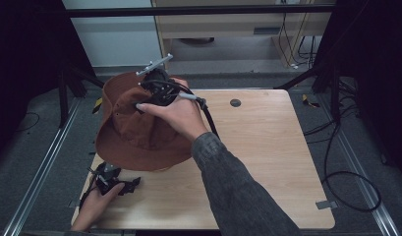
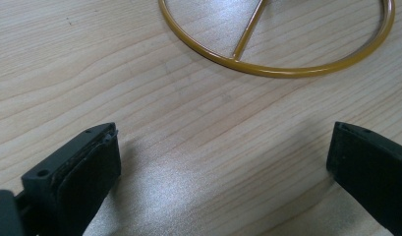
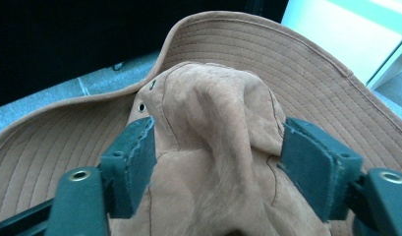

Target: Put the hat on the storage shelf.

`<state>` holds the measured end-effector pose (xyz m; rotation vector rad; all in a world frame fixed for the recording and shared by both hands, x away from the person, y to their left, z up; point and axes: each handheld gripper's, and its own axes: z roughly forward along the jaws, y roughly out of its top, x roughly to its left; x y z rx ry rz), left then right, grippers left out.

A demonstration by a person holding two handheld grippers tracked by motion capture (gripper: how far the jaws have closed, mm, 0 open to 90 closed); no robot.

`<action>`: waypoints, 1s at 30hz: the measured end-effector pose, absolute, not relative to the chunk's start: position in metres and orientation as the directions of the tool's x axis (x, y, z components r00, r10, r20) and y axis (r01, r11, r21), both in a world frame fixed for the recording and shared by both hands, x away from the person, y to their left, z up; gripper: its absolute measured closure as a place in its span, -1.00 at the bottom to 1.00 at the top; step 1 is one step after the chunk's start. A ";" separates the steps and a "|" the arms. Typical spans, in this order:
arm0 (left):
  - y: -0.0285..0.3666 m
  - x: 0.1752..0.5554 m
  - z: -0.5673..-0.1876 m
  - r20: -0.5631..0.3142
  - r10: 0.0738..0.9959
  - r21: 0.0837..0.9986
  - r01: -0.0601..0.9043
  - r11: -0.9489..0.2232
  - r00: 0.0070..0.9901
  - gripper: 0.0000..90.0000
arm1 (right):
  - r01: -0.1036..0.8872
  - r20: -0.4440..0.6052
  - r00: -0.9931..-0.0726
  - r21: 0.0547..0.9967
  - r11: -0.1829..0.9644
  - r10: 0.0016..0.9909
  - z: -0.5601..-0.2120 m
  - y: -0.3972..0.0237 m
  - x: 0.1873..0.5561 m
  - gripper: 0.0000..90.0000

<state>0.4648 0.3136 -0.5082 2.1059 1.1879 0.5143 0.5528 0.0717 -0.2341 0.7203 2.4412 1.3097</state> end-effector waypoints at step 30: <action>0.313 0.466 -0.509 0.017 0.863 0.712 0.600 -0.365 0.504 -1.00 | 0.317 -0.004 -0.778 0.861 0.398 0.628 -0.239 -0.024 0.530 -0.78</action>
